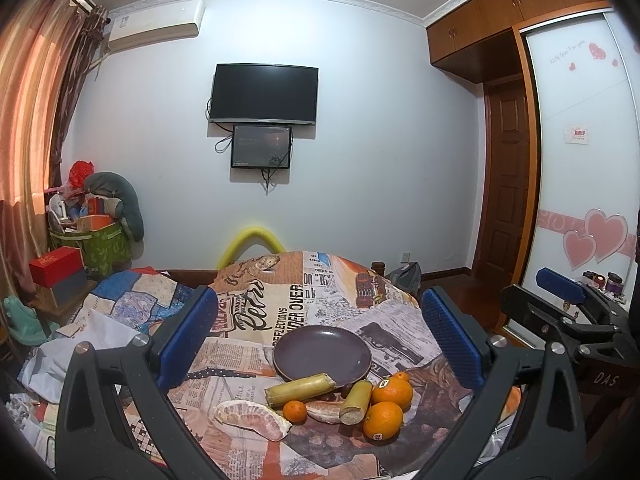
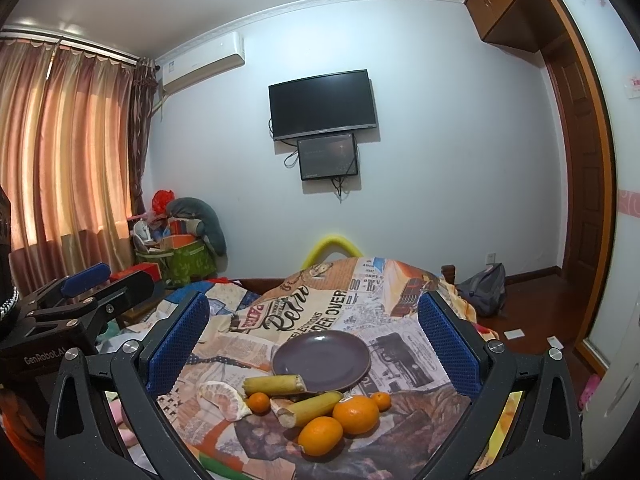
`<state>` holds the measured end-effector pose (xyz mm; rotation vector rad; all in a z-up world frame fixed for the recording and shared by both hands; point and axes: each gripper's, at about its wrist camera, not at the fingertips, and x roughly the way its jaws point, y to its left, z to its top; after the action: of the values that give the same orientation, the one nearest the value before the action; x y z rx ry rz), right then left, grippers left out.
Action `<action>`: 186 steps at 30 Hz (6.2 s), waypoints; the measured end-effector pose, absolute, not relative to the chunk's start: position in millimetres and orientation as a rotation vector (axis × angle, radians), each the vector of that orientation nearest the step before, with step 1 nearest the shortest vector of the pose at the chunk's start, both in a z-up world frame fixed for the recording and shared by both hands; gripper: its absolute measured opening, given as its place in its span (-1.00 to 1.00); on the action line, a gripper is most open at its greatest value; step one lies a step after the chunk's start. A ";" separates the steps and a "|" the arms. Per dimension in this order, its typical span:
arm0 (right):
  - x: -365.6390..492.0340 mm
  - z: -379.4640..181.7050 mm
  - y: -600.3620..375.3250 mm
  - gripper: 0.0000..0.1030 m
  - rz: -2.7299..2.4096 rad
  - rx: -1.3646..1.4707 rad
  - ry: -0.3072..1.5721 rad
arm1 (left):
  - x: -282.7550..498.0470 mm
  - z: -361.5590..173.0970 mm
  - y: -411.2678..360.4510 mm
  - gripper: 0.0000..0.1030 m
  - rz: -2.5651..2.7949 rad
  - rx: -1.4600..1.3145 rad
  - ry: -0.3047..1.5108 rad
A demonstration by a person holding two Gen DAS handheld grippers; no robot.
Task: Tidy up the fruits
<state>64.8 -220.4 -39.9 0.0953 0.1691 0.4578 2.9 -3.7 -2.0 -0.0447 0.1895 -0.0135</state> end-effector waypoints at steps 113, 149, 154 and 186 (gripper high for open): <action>207.9 -176.5 -191.7 0.05 0.525 0.071 0.766 | 205.7 -236.0 116.2 -0.01 0.074 -0.155 0.992; 299.3 -127.0 -166.9 0.05 0.509 -0.077 0.568 | 294.2 -132.4 62.8 -0.02 -0.099 -0.114 0.736; 318.6 -139.7 -153.6 0.05 0.545 -0.126 0.612 | 315.2 -145.3 59.6 -0.02 -0.107 -0.118 0.762; 376.1 -206.7 -109.4 0.06 0.657 -0.296 0.894 | 382.1 -206.4 51.0 -0.02 -0.149 -0.106 0.976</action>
<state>376.1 -109.4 -206.7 -0.2964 0.8942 0.6568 382.1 51.0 -206.4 -0.1058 0.9763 -0.1489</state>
